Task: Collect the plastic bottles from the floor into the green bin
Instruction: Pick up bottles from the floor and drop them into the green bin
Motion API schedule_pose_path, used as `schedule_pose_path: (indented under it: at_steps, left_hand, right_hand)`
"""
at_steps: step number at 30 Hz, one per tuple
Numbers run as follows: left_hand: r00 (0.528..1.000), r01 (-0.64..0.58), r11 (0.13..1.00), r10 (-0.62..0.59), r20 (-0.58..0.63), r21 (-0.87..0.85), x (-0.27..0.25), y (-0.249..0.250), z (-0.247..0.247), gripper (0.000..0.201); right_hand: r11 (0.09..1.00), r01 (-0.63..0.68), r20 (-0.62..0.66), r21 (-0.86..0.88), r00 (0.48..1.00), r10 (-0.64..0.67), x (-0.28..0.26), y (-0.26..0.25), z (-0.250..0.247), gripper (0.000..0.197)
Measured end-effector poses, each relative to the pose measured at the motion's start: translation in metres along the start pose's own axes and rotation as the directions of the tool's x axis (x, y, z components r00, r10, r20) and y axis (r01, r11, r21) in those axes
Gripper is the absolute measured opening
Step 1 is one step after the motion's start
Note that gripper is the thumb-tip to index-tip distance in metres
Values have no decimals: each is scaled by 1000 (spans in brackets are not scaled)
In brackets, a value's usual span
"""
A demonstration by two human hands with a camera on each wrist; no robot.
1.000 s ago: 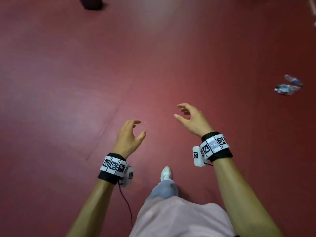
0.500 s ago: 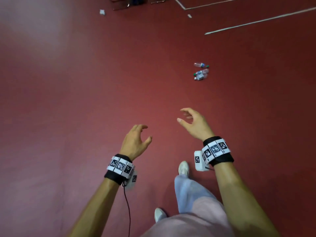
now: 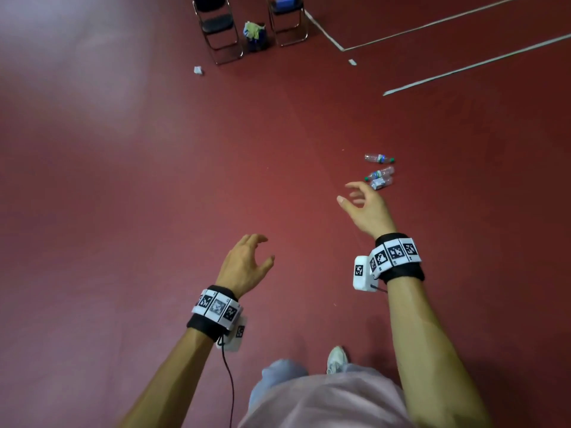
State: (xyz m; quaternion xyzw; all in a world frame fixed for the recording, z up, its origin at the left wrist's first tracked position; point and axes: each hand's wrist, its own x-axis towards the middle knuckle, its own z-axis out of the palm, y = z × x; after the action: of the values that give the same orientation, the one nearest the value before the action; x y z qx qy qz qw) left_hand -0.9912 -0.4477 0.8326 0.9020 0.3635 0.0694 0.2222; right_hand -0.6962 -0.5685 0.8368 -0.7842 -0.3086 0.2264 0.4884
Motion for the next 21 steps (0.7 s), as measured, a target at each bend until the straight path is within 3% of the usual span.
schedule_pose_path:
  at_steps: [6, 10, 15, 21]
  left_hand:
    - [999, -2, 1000, 2, 44, 2, 121, 8, 8, 45]
    - [995, -51, 999, 49, 92, 13, 225, 10, 28, 46]
    - [981, -135, 991, 134, 140, -7, 388, 22, 56, 47]
    - [925, -292, 955, 271, 266, 45, 600, 76, 72, 49]
  right_hand:
    - [998, -51, 20, -20, 998, 52, 102, 29, -14, 39]
    - [995, -95, -36, -16, 995, 95, 185, 52, -36, 38]
    - [987, -157, -101, -43, 983, 152, 306, 79, -69, 34]
    - [974, -224, -261, -32, 943, 208, 423, 76, -133, 38]
